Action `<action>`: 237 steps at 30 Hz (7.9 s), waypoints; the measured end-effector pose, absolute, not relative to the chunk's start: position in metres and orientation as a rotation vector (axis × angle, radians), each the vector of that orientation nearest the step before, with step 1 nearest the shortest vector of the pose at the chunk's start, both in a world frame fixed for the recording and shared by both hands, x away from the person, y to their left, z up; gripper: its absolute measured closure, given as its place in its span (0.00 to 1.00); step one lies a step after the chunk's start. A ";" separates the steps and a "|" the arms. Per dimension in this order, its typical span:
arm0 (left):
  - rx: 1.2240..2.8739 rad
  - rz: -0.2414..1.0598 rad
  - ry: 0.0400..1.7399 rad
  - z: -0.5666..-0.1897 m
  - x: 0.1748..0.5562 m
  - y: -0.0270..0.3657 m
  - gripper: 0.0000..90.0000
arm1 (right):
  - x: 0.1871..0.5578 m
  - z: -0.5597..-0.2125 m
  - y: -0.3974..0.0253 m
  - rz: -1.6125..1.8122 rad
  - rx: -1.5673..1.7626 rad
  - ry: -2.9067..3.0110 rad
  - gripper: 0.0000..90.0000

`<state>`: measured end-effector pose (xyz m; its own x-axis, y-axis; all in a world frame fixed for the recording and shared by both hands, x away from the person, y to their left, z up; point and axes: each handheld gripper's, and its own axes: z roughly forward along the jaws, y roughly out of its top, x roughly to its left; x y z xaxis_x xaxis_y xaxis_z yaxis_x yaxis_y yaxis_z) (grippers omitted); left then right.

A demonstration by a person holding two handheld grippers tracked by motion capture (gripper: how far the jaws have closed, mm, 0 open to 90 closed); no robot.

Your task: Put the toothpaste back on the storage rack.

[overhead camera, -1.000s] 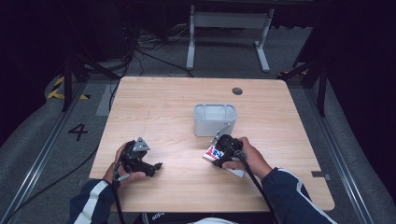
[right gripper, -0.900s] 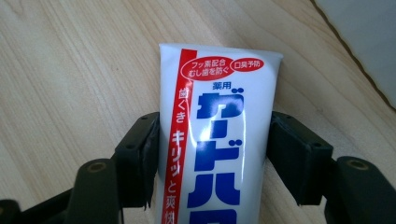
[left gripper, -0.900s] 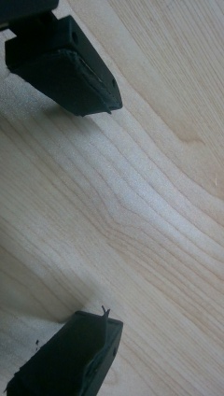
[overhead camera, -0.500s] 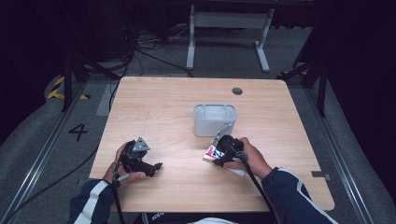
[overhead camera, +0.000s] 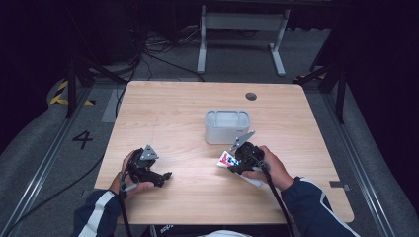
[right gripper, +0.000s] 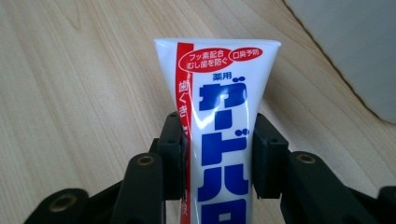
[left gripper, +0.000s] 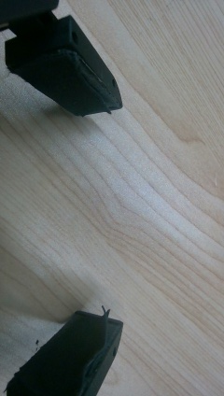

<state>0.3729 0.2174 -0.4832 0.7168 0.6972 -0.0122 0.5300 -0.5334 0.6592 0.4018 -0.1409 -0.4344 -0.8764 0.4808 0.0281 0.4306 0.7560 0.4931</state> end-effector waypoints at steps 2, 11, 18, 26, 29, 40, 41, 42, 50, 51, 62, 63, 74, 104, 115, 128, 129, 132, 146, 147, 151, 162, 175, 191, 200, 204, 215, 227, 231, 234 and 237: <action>2.267 0.333 0.927 -0.483 0.373 0.217 0.00 | 0.401 -0.432 -0.144 0.789 0.744 2.846 0.70; 2.267 0.333 0.927 -0.483 0.373 0.217 0.00 | 0.396 -0.422 -0.163 0.936 0.730 2.812 0.71; 2.268 0.333 0.927 -0.483 0.373 0.217 0.00 | 0.392 -0.413 -0.174 1.008 0.707 2.773 0.72; 2.268 0.333 0.927 -0.483 0.373 0.217 0.00 | 0.390 -0.404 -0.182 1.082 0.688 2.721 0.72; 2.268 0.333 0.927 -0.483 0.373 0.217 0.00 | 0.389 -0.401 -0.183 1.100 0.681 2.707 0.72; 2.270 0.336 0.924 -0.483 0.373 0.217 0.00 | 0.384 -0.382 -0.192 1.204 0.657 2.624 0.72; 2.269 0.333 0.925 -0.483 0.373 0.217 0.00 | 0.383 -0.380 -0.193 1.216 0.652 2.615 0.72; 2.270 0.333 0.925 -0.483 0.373 0.217 0.00 | 0.383 -0.379 -0.194 1.225 0.655 2.608 0.72; 2.270 0.333 0.925 -0.483 0.373 0.217 0.00 | 0.379 -0.367 -0.201 1.292 0.624 2.542 0.72; 2.270 0.333 0.925 -0.483 0.373 0.217 0.00 | 0.379 -0.366 -0.202 1.300 0.621 2.533 0.72; 2.270 0.333 0.925 -0.483 0.373 0.217 0.00 | 0.377 -0.354 -0.209 1.374 0.615 2.454 0.72; 2.270 0.333 0.925 -0.483 0.373 0.217 0.00 | 0.377 -0.352 -0.209 1.382 0.615 2.443 0.72; 2.270 0.333 0.925 -0.483 0.373 0.217 0.00 | 0.379 -0.342 -0.215 1.449 0.631 2.361 0.72; 2.269 0.332 0.926 -0.483 0.373 0.217 0.00 | 0.399 -0.320 -0.202 1.537 0.596 2.251 0.72; 2.270 0.332 0.925 -0.483 0.373 0.217 0.00 | 0.418 -0.308 -0.186 1.566 0.586 2.213 0.72; 2.270 0.332 0.926 -0.483 0.373 0.217 0.00 | 0.444 -0.301 -0.170 1.605 0.564 2.199 0.73; 2.270 0.332 0.926 -0.483 0.373 0.217 0.00 | 0.446 -0.301 -0.169 1.603 0.574 2.192 0.73; 2.270 0.333 0.926 -0.483 0.373 0.217 0.00 | 0.451 -0.302 -0.166 1.596 0.582 2.187 0.73; 2.270 0.331 0.926 -0.483 0.373 0.217 0.00 | 0.473 -0.312 -0.149 1.595 0.598 2.198 0.73; 2.270 0.332 0.926 -0.483 0.373 0.217 0.00 | 0.474 -0.314 -0.148 1.594 0.600 2.203 0.73; 2.266 0.330 0.927 -0.483 0.373 0.217 0.00 | 0.479 -0.319 -0.145 1.585 0.621 2.213 0.72; 2.268 0.331 0.927 -0.483 0.373 0.217 0.00 | 0.492 -0.334 -0.148 1.583 0.667 2.212 0.72; 2.268 0.331 0.927 -0.483 0.373 0.217 0.00 | 0.501 -0.349 -0.153 1.578 0.705 2.209 0.72; 2.267 0.332 0.927 -0.483 0.373 0.217 0.00 | 0.500 -0.367 -0.155 1.519 0.685 2.275 0.70; 2.268 0.332 0.927 -0.483 0.373 0.217 0.00 | 0.498 -0.376 -0.163 1.483 0.683 2.307 0.70; 2.268 0.332 0.927 -0.483 0.373 0.217 0.00 | 0.496 -0.378 -0.165 1.467 0.683 2.320 0.69; 2.270 0.333 0.925 -0.483 0.373 0.217 0.00 | 0.493 -0.385 -0.168 1.408 0.672 2.371 0.67; 2.270 0.332 0.925 -0.483 0.373 0.217 0.00 | 0.491 -0.382 -0.171 1.385 0.668 2.381 0.65; 2.270 0.332 0.925 -0.483 0.373 0.217 0.00 | 0.490 -0.381 -0.168 1.374 0.662 2.377 0.66; 2.270 0.333 0.925 -0.483 0.373 0.217 0.00 | 0.491 -0.381 -0.166 1.377 0.663 2.368 0.66; 2.269 0.331 0.925 -0.483 0.373 0.217 0.00 | 0.492 -0.380 -0.165 1.395 0.671 2.354 0.66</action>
<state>0.3732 0.2174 -0.4832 0.7184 0.6955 -0.0127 0.5292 -0.5346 0.6589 0.4919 -0.1654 -0.3801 -0.8374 0.5454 -0.0367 0.2298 0.4122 0.8816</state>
